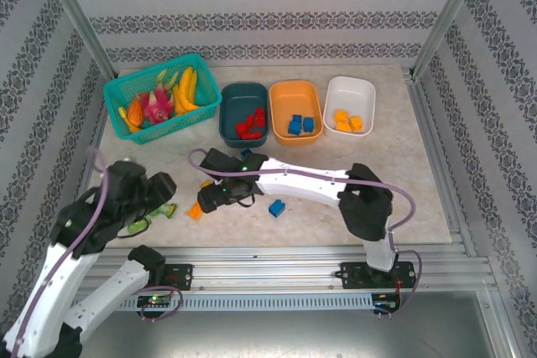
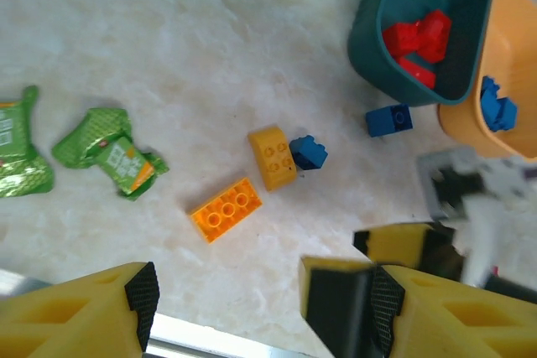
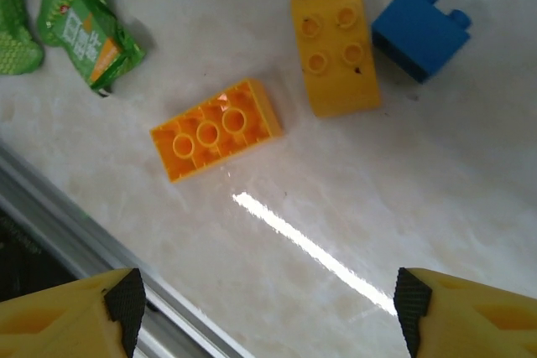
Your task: Sort the legos into containers by color
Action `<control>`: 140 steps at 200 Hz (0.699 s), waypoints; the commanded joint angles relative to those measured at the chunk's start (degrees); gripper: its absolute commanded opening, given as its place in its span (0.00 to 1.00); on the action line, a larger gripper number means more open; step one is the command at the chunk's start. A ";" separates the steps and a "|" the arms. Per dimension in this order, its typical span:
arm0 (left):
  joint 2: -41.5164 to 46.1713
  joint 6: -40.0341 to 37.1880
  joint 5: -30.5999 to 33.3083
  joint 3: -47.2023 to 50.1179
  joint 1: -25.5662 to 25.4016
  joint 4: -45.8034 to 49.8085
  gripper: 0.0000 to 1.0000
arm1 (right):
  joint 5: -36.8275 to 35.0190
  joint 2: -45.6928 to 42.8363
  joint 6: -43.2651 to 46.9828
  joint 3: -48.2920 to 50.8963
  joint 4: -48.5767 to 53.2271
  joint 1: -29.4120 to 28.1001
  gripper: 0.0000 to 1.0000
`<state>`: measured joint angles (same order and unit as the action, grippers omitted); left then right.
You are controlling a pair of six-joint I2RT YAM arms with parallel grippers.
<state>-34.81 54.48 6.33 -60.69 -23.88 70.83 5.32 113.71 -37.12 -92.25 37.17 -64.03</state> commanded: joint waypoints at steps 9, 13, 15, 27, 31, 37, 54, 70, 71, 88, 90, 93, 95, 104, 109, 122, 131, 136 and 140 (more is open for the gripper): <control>4.84 1.96 3.86 -2.66 0.67 11.15 0.70 | -1.44 5.73 -9.74 -8.73 6.59 -1.32 0.83; 5.42 1.83 4.09 -3.02 0.67 11.60 0.70 | -1.37 6.52 -11.63 -9.64 7.11 -1.28 0.83; 5.71 1.79 4.23 -3.14 0.72 11.85 0.70 | -1.19 7.01 -12.46 -10.04 7.30 -1.32 0.83; 6.58 1.31 4.82 -4.22 0.68 13.11 0.70 | 0.09 9.60 -17.44 -13.09 8.81 -1.49 0.80; 6.80 1.11 4.92 -4.64 0.65 13.43 0.70 | 0.34 10.32 -19.09 -14.16 9.38 -1.56 0.80; 6.92 0.67 4.79 -5.28 0.63 13.74 0.70 | 0.81 11.48 -21.55 -15.40 9.90 -1.70 0.80; 7.14 -0.30 3.90 -6.37 0.72 14.49 0.70 | 0.92 14.26 -27.66 -18.26 11.16 -2.46 0.80; 7.79 -1.10 2.56 -6.29 0.68 14.34 0.71 | 0.07 16.81 -32.54 -21.03 13.03 -2.98 0.80; 7.85 -1.11 2.51 -6.29 0.68 14.34 0.71 | 0.06 16.98 -32.78 -21.13 13.20 -3.00 0.80; 8.73 -1.30 1.19 -5.83 0.68 14.58 0.71 | -0.03 19.34 -37.80 -22.78 14.13 -3.18 0.80; 8.80 -1.30 0.98 -5.78 0.72 14.60 0.71 | -0.04 19.62 -38.32 -22.91 14.20 -3.18 0.80; 8.99 -1.30 0.79 -5.68 0.68 14.68 0.71 | -0.14 19.81 -39.10 -23.01 14.06 -3.26 0.80; 9.08 -1.30 0.64 -5.61 0.70 14.69 0.71 | -0.22 20.00 -39.57 -23.07 13.85 -3.26 0.80; 9.49 -1.30 0.04 -5.50 0.69 14.82 0.71 | -0.68 20.67 -41.15 -23.41 13.42 -3.35 0.80; 9.71 -1.45 -0.17 -5.53 0.66 14.86 0.71 | -1.23 21.29 -41.98 -24.23 13.33 -3.53 0.80; 10.09 -1.96 -0.82 -5.54 0.68 14.95 0.71 | -2.40 23.01 -42.90 -26.90 14.56 -3.77 0.80; 10.23 -2.54 -1.46 -5.47 0.61 14.85 0.71 | -3.28 24.86 -43.97 -29.61 17.12 -4.08 0.80; 10.26 -2.78 -1.79 -5.42 0.67 14.87 0.71 | -3.54 25.43 -44.43 -30.47 17.89 -4.16 0.80; 10.28 -3.08 -2.17 -5.44 0.67 14.95 0.71 | -3.56 26.11 -44.93 -31.12 18.26 -4.19 0.80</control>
<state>-25.28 53.87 6.44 -66.15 -23.88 82.87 4.86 136.68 -75.88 -117.84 50.19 -67.40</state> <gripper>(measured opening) 0.711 0.801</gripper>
